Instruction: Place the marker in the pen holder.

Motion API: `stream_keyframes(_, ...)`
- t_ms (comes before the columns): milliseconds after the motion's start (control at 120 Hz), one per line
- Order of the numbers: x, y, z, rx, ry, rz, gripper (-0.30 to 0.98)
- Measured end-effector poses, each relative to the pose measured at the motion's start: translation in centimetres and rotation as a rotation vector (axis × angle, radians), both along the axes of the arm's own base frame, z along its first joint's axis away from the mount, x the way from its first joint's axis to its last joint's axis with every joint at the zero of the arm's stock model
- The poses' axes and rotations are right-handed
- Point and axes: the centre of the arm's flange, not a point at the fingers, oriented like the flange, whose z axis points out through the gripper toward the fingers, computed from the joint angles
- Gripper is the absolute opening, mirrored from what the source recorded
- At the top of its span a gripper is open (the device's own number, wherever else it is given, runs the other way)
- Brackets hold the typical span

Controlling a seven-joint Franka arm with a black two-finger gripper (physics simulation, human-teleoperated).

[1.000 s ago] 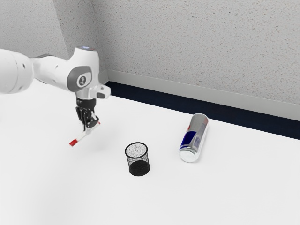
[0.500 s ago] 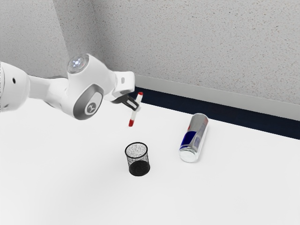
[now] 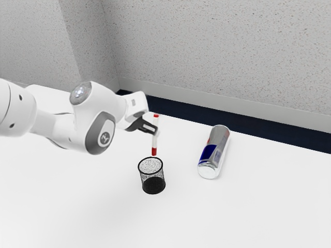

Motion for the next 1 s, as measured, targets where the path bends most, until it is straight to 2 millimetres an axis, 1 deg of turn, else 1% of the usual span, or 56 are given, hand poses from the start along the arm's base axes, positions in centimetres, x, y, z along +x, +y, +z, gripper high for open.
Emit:
stream_keyframes(158,-1.0,0.0,-0.7,-0.01,0.017,0.014,-0.1)
stream_keyframes(317,-1.8,-0.5,-1.3,-0.018,0.035,0.017,-0.1)
stream_keyframes(467,-1.9,-1.0,-1.5,-0.018,0.058,0.01,0.23)
stream_keyframes(533,-1.9,-1.0,-1.3,-0.02,0.064,0.012,0.36)
stream_keyframes(583,-1.7,-0.8,-0.4,-0.025,0.063,0.018,0.42)
stream_keyframes(600,-1.4,-0.7,0.2,-0.028,0.056,0.023,0.44)
stream_keyframes(633,-0.2,-0.3,2.8,-0.036,0.029,0.029,0.48)
stream_keyframes(692,4.2,0.2,11.5,-0.056,-0.021,0.026,0.53)
stream_keyframes(742,6.2,1.6,18.7,-0.028,-0.032,0.024,0.56)
stream_keyframes(775,6.6,3.2,23.3,0.003,-0.024,0.037,0.58)
stream_keyframes(792,6.6,4.0,25.2,0.02,-0.015,0.049,0.59)
stream_keyframes(842,5.7,6.7,30.3,0.071,0.022,0.096,0.61)
stream_keyframes(883,4.2,8.8,32.9,0.107,0.066,0.143,0.62)
stream_keyframes(917,2.9,10.4,34.3,0.124,0.108,0.182,0.63)
stream_keyframes(950,1.8,12.0,34.8,0.136,0.157,0.221,0.64)
stream_keyframes(1000,0.7,14.4,34.6,0.144,0.233,0.279,0.65)
